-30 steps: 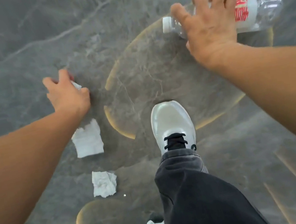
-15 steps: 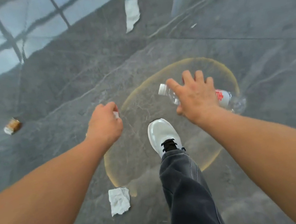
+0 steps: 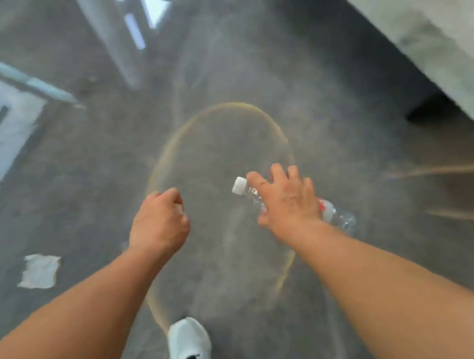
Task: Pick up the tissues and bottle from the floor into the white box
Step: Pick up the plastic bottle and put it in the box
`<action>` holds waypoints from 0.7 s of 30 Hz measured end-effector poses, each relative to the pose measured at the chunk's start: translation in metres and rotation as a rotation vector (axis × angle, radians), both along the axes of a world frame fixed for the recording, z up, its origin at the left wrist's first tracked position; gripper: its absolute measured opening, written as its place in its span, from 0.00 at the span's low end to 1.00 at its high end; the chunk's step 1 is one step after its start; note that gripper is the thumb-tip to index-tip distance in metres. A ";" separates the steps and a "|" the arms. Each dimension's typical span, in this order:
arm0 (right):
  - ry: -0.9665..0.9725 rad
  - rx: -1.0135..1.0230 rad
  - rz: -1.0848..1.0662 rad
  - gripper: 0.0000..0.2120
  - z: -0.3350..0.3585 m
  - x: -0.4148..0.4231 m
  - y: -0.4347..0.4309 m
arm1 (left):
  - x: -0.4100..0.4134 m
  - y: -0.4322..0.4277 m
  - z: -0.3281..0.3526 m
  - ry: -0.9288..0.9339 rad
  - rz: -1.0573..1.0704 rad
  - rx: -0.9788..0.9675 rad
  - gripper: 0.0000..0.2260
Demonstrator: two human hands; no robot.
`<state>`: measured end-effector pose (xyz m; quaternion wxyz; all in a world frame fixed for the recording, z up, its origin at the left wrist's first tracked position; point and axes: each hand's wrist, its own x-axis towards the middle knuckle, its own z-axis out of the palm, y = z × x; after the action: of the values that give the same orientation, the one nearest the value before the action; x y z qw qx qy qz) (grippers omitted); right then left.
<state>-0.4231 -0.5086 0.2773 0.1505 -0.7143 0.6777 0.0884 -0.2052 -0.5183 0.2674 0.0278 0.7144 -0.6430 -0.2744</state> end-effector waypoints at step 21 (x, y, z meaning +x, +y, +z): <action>-0.154 0.177 -1.105 0.30 -0.086 -0.460 0.604 | -0.563 0.496 -0.093 0.164 -0.675 0.498 0.08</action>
<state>-0.8828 0.0953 0.1914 0.2827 -0.2424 0.9281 0.0007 -0.7687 -0.0227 0.1740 -0.1858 0.4245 -0.7507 -0.4708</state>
